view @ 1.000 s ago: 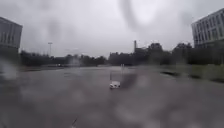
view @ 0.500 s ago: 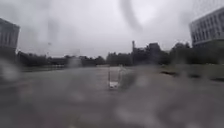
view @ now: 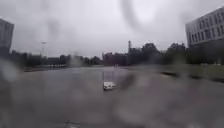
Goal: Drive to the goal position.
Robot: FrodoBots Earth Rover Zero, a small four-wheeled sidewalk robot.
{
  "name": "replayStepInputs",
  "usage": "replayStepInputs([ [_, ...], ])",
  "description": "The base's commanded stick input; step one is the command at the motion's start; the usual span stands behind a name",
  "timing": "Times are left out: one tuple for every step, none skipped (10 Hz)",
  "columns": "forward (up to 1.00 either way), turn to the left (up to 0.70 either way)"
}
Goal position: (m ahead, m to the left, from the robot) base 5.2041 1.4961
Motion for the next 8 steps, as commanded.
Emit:
replayStepInputs([
  [1.00,0.00],
  [1.00,0.00],
  [1.00,0.00],
  [1.00,0.00],
  [1.00,0.12],
  [1.00,0.27],
  [1.00,0.27],
  [1.00,0.21],
])
